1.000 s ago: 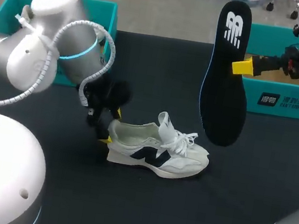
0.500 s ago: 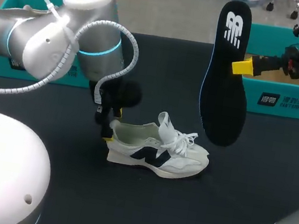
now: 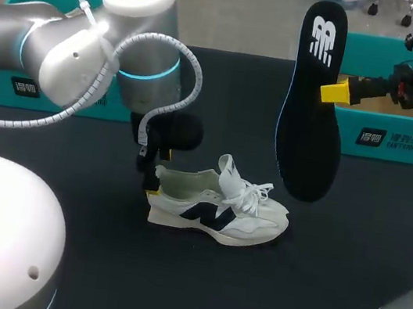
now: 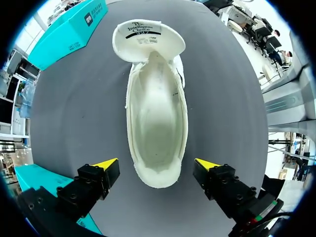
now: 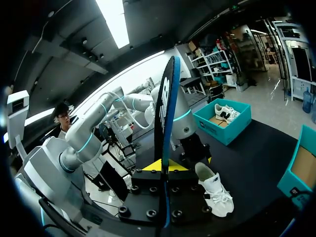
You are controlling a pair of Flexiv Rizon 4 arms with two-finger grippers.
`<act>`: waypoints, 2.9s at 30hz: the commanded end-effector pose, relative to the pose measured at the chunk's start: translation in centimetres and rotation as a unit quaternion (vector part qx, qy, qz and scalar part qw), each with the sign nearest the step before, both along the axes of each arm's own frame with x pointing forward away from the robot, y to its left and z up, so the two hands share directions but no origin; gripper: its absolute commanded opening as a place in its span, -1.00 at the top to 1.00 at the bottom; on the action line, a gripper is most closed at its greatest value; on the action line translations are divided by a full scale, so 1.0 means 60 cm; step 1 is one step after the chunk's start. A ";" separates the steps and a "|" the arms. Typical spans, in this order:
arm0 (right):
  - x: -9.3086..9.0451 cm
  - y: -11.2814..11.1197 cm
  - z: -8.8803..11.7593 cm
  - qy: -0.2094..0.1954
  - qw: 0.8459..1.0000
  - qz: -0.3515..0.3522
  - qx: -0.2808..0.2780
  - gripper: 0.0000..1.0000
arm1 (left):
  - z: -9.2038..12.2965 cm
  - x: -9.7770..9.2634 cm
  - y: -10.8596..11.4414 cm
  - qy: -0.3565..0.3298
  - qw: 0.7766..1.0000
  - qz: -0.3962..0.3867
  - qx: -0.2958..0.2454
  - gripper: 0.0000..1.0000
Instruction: Take the shoe out of the shoebox, open the shoe tongue, remove and reinsert the insole, then place the shoe into the shoebox
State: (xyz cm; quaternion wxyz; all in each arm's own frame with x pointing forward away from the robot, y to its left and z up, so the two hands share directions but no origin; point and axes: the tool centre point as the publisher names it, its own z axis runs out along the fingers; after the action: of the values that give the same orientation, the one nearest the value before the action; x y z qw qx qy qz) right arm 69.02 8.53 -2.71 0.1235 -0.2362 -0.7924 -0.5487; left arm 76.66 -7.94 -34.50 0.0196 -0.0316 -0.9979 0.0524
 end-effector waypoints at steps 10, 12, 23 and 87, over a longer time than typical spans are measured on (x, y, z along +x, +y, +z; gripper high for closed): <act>0.003 0.003 -0.001 0.001 1.000 0.001 -0.001 1.00 | 0.002 -0.001 -0.001 -0.009 1.000 -0.003 0.015 -1.00; 0.003 0.003 -0.001 0.001 1.000 0.001 -0.001 1.00 | 0.002 -0.001 -0.001 -0.009 1.000 -0.003 0.015 -1.00; 0.003 0.003 -0.001 0.001 1.000 0.001 -0.001 1.00 | 0.036 0.001 0.000 -0.018 1.000 -0.007 0.004 -1.00; 0.003 0.003 -0.001 0.001 1.000 0.001 -0.001 1.00 | -0.061 0.044 -0.167 0.036 0.997 -0.054 -0.035 0.23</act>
State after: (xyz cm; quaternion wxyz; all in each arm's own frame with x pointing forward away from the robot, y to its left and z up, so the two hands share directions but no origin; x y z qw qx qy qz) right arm 69.02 8.53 -2.71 0.1235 -0.2361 -0.7924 -0.5487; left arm 79.11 -17.66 -37.73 0.0550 -0.0840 -0.9911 0.0879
